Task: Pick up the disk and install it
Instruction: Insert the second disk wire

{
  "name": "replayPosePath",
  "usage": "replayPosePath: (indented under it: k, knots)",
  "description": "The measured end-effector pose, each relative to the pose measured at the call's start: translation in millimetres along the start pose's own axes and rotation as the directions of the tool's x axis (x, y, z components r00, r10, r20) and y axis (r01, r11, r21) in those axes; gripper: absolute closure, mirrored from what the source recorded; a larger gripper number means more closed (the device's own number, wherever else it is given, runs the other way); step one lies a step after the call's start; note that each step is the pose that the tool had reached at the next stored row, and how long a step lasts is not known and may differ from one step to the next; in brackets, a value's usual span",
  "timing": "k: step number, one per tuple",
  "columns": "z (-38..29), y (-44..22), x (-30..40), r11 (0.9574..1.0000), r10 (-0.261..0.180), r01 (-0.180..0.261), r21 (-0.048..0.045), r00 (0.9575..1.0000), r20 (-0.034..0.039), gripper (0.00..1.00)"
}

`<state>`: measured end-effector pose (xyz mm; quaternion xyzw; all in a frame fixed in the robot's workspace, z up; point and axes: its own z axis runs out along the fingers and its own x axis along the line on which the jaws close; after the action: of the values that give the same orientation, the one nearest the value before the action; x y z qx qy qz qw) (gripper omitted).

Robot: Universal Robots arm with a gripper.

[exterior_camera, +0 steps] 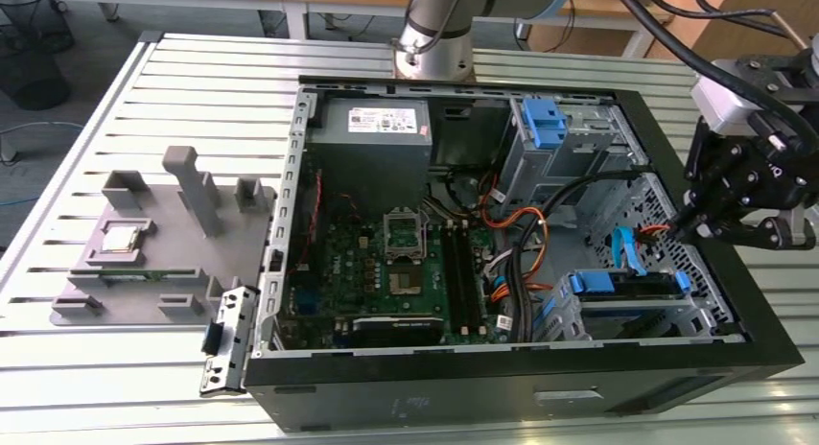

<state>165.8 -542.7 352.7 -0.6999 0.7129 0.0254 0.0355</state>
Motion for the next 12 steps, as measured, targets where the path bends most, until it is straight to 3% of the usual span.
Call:
replayPosePath:
  k: [6, 12]
  knots:
    - [0.7, 3.4, 17.0, 1.0000, 0.000, 0.000, 0.0006, 1.0000, -0.0001, 0.80]
    - [3.5, 18.9, 24.0, 1.0000, 0.000, 0.000, 0.0030, 1.0000, 0.0055, 0.80]
